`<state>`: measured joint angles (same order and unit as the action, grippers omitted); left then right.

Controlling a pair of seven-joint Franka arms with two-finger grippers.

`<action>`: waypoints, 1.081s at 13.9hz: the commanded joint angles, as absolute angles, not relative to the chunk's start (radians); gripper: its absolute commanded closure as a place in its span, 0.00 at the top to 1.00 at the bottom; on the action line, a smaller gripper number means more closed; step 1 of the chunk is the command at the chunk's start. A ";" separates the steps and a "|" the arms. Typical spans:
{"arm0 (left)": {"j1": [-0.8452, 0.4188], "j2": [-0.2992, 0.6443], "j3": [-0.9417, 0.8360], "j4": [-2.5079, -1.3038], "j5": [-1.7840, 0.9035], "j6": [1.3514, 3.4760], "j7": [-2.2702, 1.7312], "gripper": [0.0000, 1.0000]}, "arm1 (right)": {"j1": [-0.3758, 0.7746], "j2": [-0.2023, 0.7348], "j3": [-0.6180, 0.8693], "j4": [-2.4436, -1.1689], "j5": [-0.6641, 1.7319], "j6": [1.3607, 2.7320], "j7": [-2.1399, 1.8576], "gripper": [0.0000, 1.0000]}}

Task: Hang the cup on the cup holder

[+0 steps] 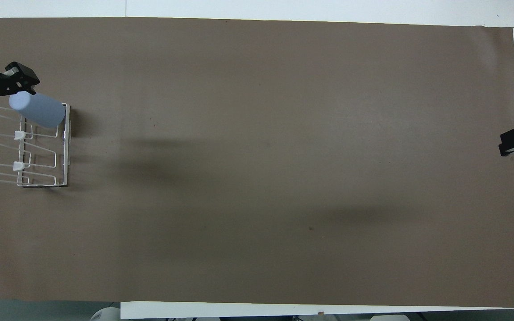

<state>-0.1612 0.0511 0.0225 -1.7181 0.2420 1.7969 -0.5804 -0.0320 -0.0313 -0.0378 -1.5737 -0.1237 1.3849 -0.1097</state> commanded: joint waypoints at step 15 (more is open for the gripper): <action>-0.093 0.099 0.040 -1.499 0.025 1.600 0.002 1.00 | -0.028 -0.052 -0.034 -1.598 -0.129 1.382 -0.123 1.00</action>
<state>-0.0865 0.0573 0.0245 -1.5507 0.0429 1.6419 -0.0149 -0.0305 -0.0313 -0.0356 -1.5742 -0.1237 1.3849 -0.1097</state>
